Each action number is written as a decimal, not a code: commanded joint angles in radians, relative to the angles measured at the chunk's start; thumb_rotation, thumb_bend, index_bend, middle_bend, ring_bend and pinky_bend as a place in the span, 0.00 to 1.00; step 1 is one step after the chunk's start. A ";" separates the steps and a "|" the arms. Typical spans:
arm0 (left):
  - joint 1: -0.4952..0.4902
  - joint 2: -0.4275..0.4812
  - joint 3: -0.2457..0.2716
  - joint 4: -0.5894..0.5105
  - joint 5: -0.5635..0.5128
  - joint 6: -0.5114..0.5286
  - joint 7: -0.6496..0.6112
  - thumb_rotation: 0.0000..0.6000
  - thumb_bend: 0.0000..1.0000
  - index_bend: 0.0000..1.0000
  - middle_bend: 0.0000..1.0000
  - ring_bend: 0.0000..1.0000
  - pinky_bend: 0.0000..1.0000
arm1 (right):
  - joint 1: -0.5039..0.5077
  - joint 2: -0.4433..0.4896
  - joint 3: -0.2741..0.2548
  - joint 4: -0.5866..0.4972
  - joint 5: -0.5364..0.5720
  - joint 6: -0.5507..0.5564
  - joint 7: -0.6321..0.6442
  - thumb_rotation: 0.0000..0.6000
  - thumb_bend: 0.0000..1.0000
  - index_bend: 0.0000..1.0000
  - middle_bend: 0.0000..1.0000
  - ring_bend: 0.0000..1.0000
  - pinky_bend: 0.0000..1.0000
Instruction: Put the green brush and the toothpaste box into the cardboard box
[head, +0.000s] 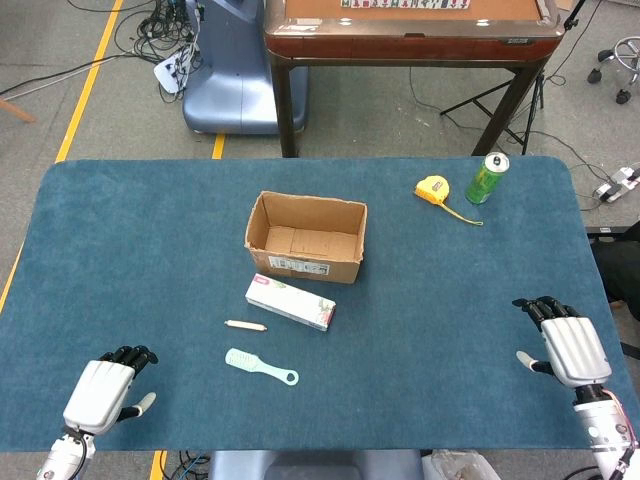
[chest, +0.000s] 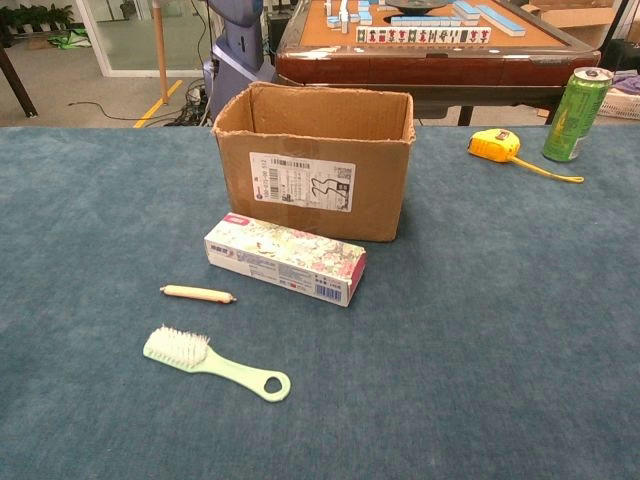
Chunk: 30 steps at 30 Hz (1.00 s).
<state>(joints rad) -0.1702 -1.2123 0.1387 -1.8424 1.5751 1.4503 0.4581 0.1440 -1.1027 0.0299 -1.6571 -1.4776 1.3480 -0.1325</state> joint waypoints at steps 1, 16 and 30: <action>0.002 -0.001 -0.002 0.001 0.003 -0.007 0.002 1.00 0.19 0.38 0.35 0.32 0.48 | -0.002 -0.001 0.000 0.000 0.002 0.003 -0.004 1.00 0.00 0.27 0.33 0.22 0.38; -0.012 0.001 -0.026 -0.010 0.049 -0.051 -0.003 1.00 0.19 0.41 0.35 0.38 0.63 | -0.003 -0.018 0.001 0.000 0.019 0.000 -0.036 1.00 0.00 0.27 0.33 0.22 0.38; -0.185 0.023 -0.070 -0.155 0.060 -0.331 0.137 1.00 0.12 0.22 0.94 0.97 1.00 | -0.017 0.011 0.003 -0.013 -0.008 0.042 0.014 1.00 0.00 0.27 0.33 0.22 0.38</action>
<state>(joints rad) -0.3172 -1.1829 0.0821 -1.9737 1.6446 1.1697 0.5933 0.1283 -1.0947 0.0321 -1.6690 -1.4835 1.3869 -0.1217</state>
